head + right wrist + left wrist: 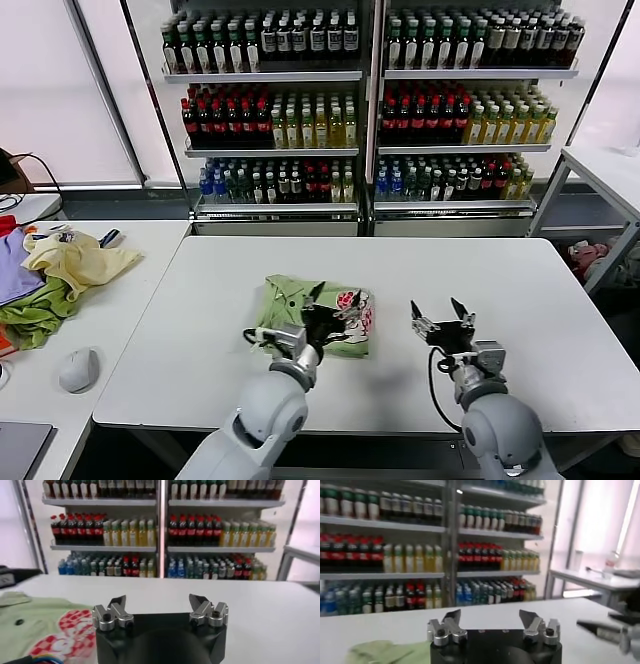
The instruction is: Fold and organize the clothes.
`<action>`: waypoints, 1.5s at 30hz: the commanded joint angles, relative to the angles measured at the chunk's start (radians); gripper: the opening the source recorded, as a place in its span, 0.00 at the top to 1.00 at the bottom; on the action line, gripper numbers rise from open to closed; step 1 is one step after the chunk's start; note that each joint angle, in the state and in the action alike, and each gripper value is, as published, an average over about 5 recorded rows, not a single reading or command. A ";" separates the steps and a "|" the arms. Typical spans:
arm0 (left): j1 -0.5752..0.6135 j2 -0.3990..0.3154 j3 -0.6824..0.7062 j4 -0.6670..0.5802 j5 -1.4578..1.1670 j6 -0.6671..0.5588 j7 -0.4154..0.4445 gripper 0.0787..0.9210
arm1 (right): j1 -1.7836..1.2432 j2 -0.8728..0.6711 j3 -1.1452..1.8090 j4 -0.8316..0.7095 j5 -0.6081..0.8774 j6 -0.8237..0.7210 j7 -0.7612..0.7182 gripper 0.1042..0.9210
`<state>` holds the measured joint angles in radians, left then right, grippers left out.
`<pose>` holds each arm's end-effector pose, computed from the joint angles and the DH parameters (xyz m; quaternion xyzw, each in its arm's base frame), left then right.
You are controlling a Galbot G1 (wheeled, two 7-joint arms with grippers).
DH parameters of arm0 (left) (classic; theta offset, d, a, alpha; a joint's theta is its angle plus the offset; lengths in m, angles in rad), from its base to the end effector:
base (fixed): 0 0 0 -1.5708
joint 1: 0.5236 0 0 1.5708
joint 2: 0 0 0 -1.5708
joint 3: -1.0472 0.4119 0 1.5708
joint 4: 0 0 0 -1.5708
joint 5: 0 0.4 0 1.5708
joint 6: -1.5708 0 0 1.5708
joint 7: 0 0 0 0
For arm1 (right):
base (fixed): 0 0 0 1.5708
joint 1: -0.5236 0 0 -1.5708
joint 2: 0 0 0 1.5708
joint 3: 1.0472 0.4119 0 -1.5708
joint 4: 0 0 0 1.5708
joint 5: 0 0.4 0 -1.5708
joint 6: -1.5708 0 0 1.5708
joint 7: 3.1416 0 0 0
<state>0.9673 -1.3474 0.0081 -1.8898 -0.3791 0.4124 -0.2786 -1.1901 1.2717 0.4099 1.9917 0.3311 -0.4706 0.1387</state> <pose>0.3520 -0.1243 -0.2948 -0.1783 -0.9792 0.0281 0.0930 0.3235 -0.0336 -0.2988 0.0518 -0.9911 0.0005 0.1224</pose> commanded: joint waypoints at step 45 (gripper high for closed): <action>0.381 0.072 -0.276 -0.266 0.077 -0.074 -0.023 0.12 | 0.370 -0.119 -0.137 -0.493 -0.196 0.073 -0.127 0.92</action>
<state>1.3372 -1.2720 -0.2669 -2.1502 -0.3133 0.3397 -0.3033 -0.8538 1.3357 0.2325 1.5320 0.2322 -0.4496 0.1405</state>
